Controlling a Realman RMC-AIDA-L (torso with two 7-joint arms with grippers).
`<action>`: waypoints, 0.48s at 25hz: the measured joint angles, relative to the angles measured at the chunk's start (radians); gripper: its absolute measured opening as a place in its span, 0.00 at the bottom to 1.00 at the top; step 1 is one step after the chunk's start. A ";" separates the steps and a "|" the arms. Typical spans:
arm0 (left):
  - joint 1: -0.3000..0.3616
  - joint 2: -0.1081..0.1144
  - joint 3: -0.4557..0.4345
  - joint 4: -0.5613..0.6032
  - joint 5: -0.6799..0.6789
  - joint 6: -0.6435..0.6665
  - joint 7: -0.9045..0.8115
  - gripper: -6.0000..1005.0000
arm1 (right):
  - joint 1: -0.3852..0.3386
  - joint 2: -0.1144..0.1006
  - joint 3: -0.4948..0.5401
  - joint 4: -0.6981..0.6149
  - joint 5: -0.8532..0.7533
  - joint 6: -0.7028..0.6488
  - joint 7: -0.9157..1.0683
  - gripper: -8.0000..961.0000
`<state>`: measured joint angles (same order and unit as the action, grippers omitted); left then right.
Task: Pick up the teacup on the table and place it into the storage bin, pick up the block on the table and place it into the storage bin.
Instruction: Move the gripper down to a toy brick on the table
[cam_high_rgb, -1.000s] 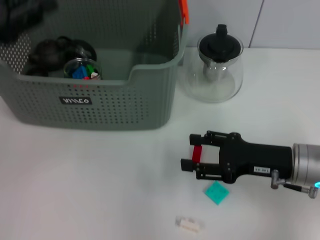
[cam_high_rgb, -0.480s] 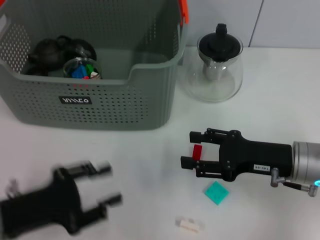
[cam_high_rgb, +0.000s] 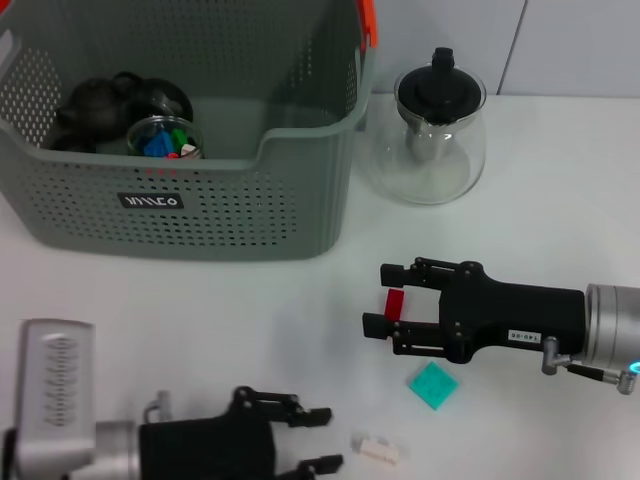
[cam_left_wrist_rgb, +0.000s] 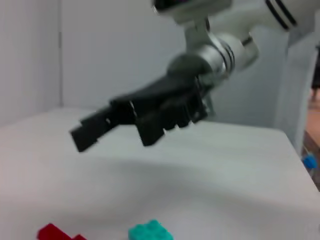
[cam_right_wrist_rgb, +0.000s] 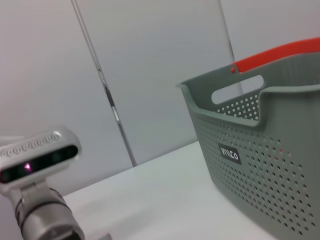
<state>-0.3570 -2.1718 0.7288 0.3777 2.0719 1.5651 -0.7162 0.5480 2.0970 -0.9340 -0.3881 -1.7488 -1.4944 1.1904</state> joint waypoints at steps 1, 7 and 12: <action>-0.011 0.000 0.009 -0.014 0.000 -0.017 0.009 0.41 | 0.000 0.000 0.000 0.000 0.000 0.000 0.000 0.82; -0.072 -0.002 0.030 -0.100 -0.002 -0.109 0.045 0.41 | 0.005 0.000 0.001 0.002 0.000 0.006 0.000 0.82; -0.108 -0.005 0.021 -0.159 -0.010 -0.183 0.087 0.41 | 0.001 0.000 0.001 0.003 0.000 0.007 0.000 0.82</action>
<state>-0.4655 -2.1767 0.7499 0.2185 2.0623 1.3817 -0.6294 0.5489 2.0969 -0.9326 -0.3850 -1.7487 -1.4875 1.1904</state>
